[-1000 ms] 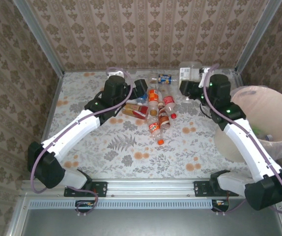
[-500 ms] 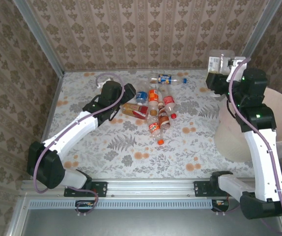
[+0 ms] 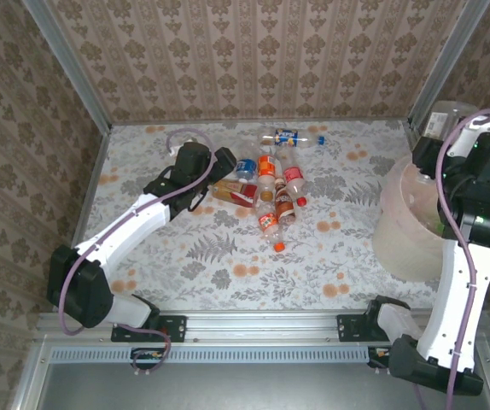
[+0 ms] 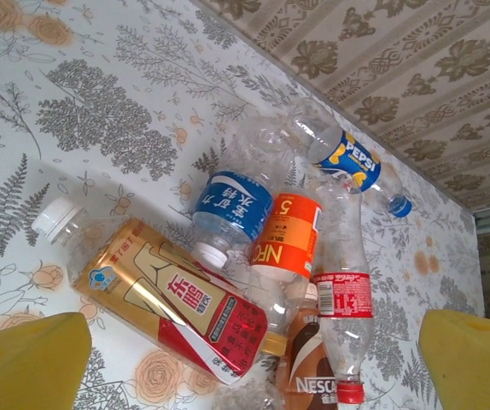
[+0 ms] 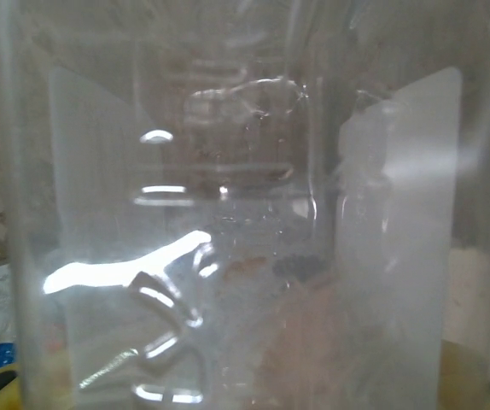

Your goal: Put the plastic bottles in the bin

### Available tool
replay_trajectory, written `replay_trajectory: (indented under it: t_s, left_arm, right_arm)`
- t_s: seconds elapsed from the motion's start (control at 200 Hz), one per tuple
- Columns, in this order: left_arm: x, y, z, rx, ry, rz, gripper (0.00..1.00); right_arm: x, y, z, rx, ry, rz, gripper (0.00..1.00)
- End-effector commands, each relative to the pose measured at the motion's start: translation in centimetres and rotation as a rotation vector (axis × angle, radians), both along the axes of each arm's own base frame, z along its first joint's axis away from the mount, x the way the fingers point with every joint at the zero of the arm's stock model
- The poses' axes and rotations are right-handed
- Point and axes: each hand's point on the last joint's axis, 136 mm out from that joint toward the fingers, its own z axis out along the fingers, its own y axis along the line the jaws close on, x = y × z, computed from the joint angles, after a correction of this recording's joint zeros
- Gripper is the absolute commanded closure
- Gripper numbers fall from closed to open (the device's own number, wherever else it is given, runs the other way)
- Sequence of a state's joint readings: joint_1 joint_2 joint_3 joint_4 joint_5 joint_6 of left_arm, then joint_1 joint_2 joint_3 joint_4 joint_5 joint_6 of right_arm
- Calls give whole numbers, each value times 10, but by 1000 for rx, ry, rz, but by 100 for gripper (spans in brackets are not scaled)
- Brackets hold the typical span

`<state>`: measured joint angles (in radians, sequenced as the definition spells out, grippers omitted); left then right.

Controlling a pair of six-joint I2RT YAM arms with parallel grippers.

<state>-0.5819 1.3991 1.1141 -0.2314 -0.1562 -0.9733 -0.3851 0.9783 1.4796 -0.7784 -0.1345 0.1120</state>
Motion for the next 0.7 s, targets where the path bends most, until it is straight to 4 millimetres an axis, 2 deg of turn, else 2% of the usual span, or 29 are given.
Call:
replay_trajectory:
  t_s: [0.0,0.185,0.385,0.54,0.595,0.695]
  left_arm:
    - [0,1,-14,-24,40,4,0]
    - [-2,9,-22,-13,78,15,0]
    - [-4,20,-40,-49,141,74,0]
    - [-2,16,-47,-63,163,71,0]
    - [-1,13,-48,-57,179,57,0]
    - [-1,9,-52,-47,210,36,0]
  right_arm:
    - [-12,-10,-9,42,62,-67,58]
    - [-30,-35,-27,-11,181,-214,56]
    - [-41,-44,-52,-19,262,-277,55]
    - [-34,-23,-80,76,319,-173,54]
    - [-34,-24,-92,89,338,-177,50]
    - [-31,-22,-106,109,360,-163,34]
